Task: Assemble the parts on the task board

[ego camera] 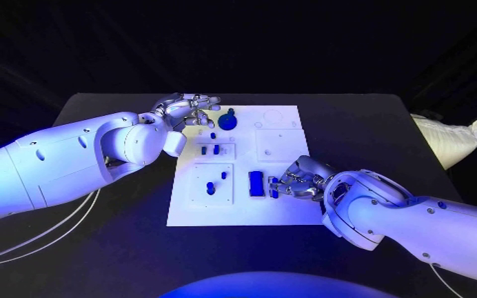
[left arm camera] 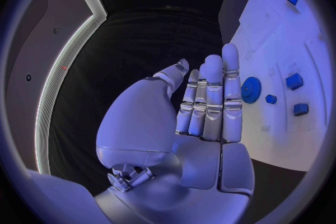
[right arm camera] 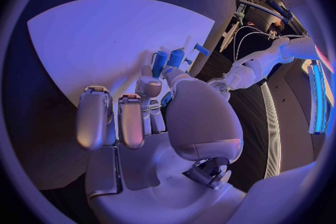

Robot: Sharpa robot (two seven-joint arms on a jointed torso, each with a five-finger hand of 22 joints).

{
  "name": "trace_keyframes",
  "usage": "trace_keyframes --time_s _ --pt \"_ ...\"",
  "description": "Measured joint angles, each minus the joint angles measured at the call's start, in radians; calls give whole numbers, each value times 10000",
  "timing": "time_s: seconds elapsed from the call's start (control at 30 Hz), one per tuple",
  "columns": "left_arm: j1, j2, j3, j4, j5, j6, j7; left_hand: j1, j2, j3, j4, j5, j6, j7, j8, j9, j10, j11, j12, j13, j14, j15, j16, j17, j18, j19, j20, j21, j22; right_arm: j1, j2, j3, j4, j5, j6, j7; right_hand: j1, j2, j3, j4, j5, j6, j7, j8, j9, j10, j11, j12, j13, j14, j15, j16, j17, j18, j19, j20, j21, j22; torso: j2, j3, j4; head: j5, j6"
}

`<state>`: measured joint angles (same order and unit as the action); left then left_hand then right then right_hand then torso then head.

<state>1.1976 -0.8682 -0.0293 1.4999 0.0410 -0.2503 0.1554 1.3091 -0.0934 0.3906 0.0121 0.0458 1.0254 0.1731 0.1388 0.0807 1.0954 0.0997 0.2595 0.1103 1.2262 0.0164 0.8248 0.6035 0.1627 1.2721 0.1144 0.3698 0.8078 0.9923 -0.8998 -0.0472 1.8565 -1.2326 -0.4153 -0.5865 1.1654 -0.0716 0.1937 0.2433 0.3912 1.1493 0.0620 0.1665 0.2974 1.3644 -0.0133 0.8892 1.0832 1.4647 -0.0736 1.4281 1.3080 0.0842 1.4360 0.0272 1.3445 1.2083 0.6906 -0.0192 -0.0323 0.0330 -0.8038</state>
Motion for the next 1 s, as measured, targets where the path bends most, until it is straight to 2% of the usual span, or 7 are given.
trace_keyframes --time_s 0.07,0.23,0.4,0.47,0.7,0.87,1.0 --pt "0 2 -1 -2 -1 2 -1 0 0 0 0 0 0 0 0 0 0 0 0 0 0 0 0 0 -1 0 0 0 0 2 8 0 -6 -2 -13 1 -77 60 -104 23 1 0 0 0 22 0 0 0 23 0 0 0 0 0 0 0 37 6 0 0 -3 1 -1" --pt "0 13 -2 -9 -1 7 -5 0 0 0 0 0 0 0 0 0 0 0 0 0 0 0 0 0 0 0 0 0 0 5 26 0 -20 -20 -42 12 -403 -6 -478 231 -71 1 -1 1 69 0 0 40 54 0 0 0 -1 0 0 0 37 15 0 0 -6 2 4" --pt "0 20 -2 -16 -2 12 -8 0 0 0 0 0 0 0 0 0 0 0 0 0 0 0 0 1 0 0 0 0 1 10 32 0 -38 -35 -46 24 -679 31 -1117 428 -959 1 -1 0 146 0 0 80 112 0 0 0 -2 0 -1 0 37 15 0 0 -6 -7 0" --pt "0 20 -2 -18 -2 13 -9 0 0 0 0 0 0 0 0 0 0 0 0 0 0 0 0 1 0 0 0 0 0 11 28 0 -40 -41 -46 31 -721 72 -1303 445 -1172 1 -2 0 161 0 1 80 113 0 0 0 -2 -1 -1 0 37 11 0 1 -6 -8 -5" --pt "0 22 -2 -23 -2 18 -15 0 0 0 0 0 0 0 0 0 0 0 0 0 0 0 0 1 0 0 0 0 1 13 -84 1 11 -105 -45 91 -676 35 -1476 316 -1241 1 -2 -1 204 0 1 78 112 0 0 0 -3 0 -1 0 37 -25 0 5 -6 -13 -7" --pt "0 15 -2 -27 -2 22 -17 0 0 0 0 0 0 0 0 0 0 0 0 0 0 0 0 1 0 0 0 0 1 13 -267 1 126 -290 -7 192 -274 -79 -1793 182 -1733 1 -2 -1 256 0 1 -28 98 0 1 -1 -3 0 -1 0 35 -81 0 10 -6 -12 -6" --pt "0 11 -2 -31 -3 23 -19 0 0 0 0 0 0 0 0 0 0 0 0 0 0 0 0 1 0 0 0 0 1 11 -354 1 152 -430 78 264 -32 -14 -2051 93 -2173 0 -2 -1 291 0 1 -66 85 0 0 -1 -4 -1 -1 0 -12 -101 -1 11 -12 -4 -5"
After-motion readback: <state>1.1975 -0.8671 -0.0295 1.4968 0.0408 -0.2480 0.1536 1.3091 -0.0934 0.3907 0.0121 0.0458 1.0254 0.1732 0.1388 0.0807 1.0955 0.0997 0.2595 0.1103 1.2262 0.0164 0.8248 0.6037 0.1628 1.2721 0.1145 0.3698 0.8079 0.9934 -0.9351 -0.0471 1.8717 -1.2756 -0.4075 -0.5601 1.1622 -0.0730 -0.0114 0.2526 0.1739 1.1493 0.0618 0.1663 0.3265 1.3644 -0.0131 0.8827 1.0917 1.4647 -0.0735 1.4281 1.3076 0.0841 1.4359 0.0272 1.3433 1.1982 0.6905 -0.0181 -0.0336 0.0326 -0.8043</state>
